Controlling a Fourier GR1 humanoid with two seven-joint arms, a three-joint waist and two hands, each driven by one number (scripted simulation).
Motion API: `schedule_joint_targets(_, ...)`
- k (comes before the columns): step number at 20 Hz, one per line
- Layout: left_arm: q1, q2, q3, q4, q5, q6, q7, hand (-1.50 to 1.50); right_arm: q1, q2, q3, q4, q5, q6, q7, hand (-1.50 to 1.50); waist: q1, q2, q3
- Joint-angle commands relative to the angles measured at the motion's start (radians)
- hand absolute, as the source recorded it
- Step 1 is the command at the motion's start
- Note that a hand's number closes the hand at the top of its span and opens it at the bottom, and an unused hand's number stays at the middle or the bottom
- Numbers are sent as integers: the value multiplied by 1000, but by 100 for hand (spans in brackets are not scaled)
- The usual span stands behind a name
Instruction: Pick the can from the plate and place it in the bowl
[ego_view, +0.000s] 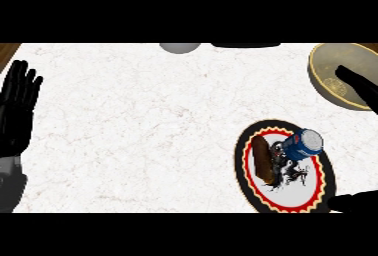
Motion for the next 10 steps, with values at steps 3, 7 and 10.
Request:
schedule_joint_targets(3,0,-18,0,26,-14,-18,-49,0,-56,-176,-54,7,-256,261,173,-150,15,6,1)
schedule_joint_targets(7,-14,5,24,16,12,-47,-2,0,-75,-250,-85,6,-416,373,252,-150,19,5,2)
schedule_joint_targets(10,-12,19,53,24,4,-62,-1,0,-42,-242,-110,18,-431,392,255,-150,19,6,4)
